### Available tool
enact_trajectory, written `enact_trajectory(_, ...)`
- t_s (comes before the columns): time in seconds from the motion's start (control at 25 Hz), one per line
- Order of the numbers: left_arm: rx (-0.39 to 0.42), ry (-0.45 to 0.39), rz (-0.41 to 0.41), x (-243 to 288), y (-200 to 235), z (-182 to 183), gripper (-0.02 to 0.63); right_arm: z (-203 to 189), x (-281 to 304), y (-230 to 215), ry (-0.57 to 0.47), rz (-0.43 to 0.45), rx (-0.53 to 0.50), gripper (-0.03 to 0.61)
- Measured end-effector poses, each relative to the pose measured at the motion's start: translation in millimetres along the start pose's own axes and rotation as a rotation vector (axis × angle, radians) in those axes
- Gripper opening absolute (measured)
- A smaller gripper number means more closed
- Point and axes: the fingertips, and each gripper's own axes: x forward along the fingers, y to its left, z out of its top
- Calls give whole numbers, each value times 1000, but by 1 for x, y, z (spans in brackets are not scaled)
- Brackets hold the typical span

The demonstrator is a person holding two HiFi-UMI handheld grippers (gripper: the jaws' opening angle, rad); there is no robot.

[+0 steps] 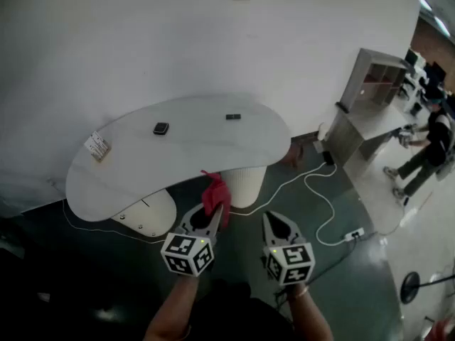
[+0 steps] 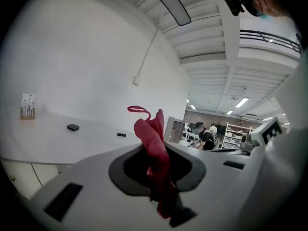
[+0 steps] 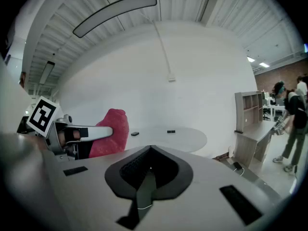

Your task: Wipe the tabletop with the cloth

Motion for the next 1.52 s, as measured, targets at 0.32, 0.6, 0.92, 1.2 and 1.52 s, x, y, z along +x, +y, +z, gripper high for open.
enact_trajectory(0.32,11,-21,5,-1,3,4,64,-1,-1,-8,-26,-1,22,3)
enact_trajectory(0.6,22,-33,16,-2,-5,3,64,-1,-6,-21,-40,7,29,3)
enact_trajectory(0.92,41,-32,51,12,-1,6,64,7,4,-37,-43,-9,15,3)
enact_trajectory(1.2,48,-17,59,55,30,17,64,17,50,-55,-32,-15,7,3)
enact_trajectory(1.52,36,-16,36,126,93,42,64,41,138,-79,-12,-55,-5,5)
